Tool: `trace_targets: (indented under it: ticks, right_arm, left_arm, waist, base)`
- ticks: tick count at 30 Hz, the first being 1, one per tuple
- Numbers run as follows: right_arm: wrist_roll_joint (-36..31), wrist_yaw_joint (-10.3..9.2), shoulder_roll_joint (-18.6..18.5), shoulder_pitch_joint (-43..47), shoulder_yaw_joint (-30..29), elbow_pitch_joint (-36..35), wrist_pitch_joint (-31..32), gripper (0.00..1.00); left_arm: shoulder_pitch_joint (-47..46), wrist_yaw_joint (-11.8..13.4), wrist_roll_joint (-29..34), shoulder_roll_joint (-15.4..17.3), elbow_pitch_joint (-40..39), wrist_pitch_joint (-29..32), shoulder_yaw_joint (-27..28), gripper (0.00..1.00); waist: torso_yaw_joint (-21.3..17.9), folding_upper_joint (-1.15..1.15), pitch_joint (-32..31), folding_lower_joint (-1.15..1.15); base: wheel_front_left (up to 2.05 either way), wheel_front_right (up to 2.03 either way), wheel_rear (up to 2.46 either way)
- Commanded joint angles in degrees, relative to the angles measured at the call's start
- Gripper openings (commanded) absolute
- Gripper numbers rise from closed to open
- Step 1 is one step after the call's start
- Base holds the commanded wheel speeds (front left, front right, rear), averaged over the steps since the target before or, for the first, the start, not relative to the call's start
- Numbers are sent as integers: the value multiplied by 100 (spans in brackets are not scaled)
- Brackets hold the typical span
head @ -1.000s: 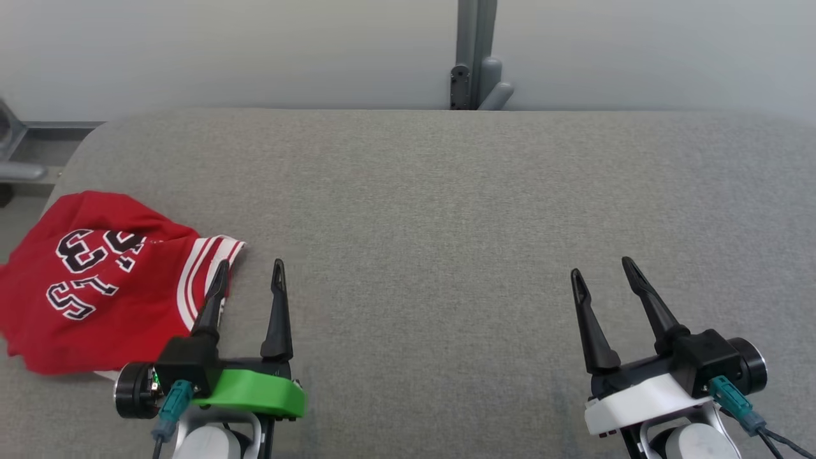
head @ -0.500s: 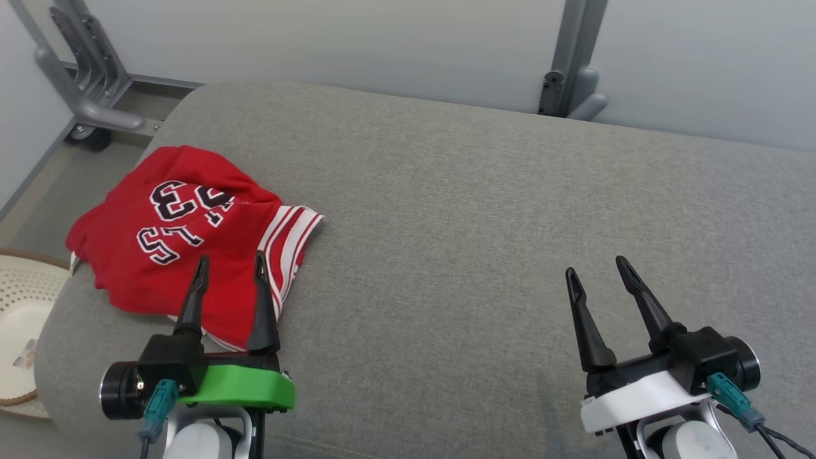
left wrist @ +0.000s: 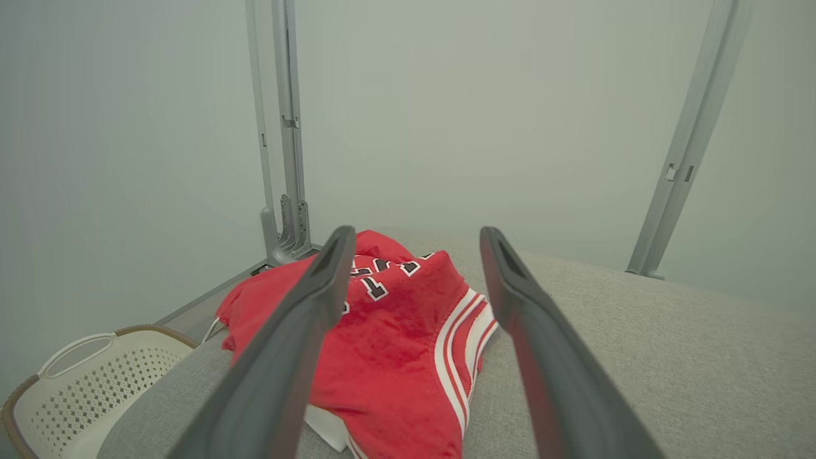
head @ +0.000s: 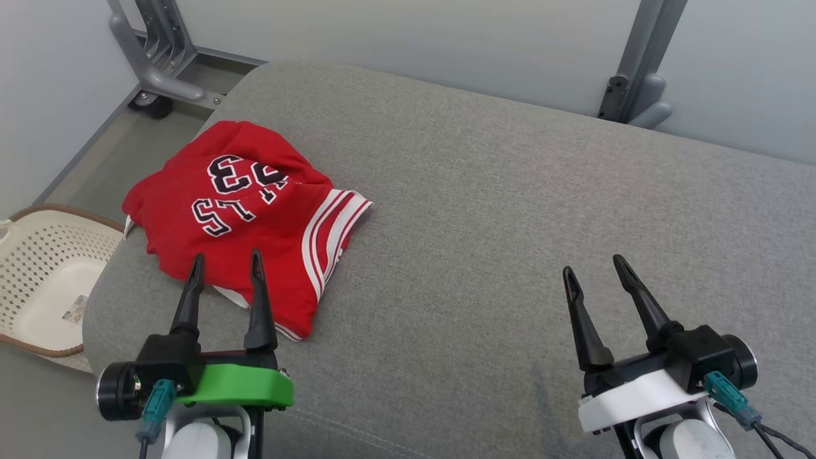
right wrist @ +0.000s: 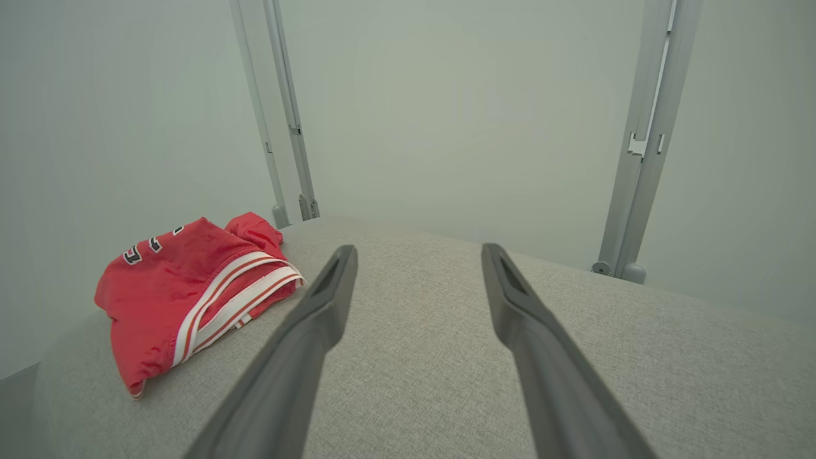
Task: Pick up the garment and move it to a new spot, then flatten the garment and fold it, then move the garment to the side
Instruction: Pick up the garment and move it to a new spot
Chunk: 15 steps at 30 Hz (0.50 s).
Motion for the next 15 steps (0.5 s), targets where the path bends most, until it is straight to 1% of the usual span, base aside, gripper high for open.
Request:
trace_targets:
  ticks: [1, 7, 15]
  right_arm:
    - [-30, -1, -23, -21, -4, 20, -21, 100]
    - [-76, 0, -23, -41, 5, 24, -21, 100]
    - [-150, -1, -135, -264, 38, 36, -21, 100]
  left_arm:
    - [12, 31, -48, 25, -3, 0, 5, 100]
    - [-39, 42, -74, 25, 1, 0, -17, 100]
    - [-510, -98, 22, 24, 196, 0, 41, 100]
  waist:
    - [35, 0, 28, 0]
    - [48, 0, 109, 0]
    - [-88, 0, 562, 0]
  base:
    - [0, 0, 0]
    - [0, 0, 0]
    - [0, 0, 0]
